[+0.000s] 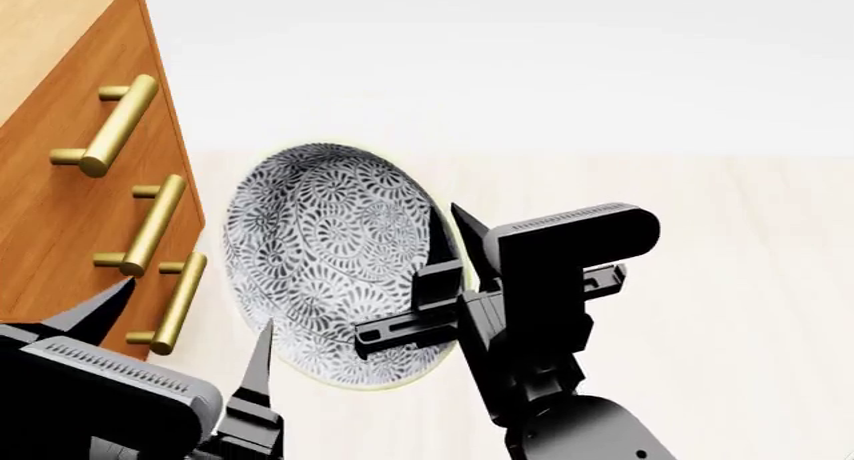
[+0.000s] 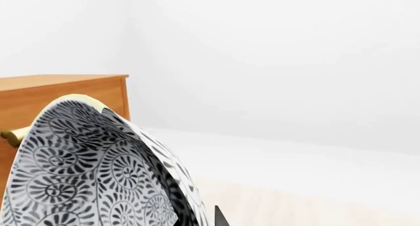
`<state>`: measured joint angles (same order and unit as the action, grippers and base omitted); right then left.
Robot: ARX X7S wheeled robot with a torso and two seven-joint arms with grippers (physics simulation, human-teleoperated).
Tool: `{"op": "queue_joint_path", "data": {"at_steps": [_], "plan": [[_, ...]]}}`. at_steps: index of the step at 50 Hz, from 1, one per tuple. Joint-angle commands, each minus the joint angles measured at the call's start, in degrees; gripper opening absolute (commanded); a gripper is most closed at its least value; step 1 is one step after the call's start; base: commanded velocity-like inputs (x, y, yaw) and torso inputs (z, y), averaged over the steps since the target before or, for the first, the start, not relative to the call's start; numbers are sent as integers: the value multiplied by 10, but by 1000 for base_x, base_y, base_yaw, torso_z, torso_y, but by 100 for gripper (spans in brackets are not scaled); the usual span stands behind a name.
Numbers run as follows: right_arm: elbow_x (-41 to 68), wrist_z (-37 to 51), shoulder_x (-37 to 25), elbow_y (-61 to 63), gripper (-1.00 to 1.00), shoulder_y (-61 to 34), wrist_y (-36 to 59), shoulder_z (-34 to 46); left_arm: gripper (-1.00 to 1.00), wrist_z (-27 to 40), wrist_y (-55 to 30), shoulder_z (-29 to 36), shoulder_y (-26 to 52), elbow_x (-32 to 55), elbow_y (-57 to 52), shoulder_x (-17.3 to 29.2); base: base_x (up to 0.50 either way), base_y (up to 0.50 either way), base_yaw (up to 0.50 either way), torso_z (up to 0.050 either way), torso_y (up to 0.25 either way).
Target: Put the bowl on top of the cabinet.
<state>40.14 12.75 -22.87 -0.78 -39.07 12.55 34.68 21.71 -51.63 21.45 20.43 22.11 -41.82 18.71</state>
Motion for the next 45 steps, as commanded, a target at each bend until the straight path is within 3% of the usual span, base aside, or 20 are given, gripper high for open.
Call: {"op": "queue_joint_path", "data": {"at_steps": [1,15,25,45], "plan": [[-11,5,-7,27,-100,6,-3,1,100,-2,-23,9,41,3,22,-8,0,0,0,0,0],[-10,8,-17,39,-100,11,-4,0,100,-15,-36,2,85,14,75,-17,0,0,0,0,1],[-10,16,-25,70,-100,17,4,5,100,-39,-1,3,119,6,150,-17,0,0,0,1,0],[-17,21,-43,127,-100,41,-3,17,100,-52,28,10,123,2,187,-13,0,0,0,0,0]]}}
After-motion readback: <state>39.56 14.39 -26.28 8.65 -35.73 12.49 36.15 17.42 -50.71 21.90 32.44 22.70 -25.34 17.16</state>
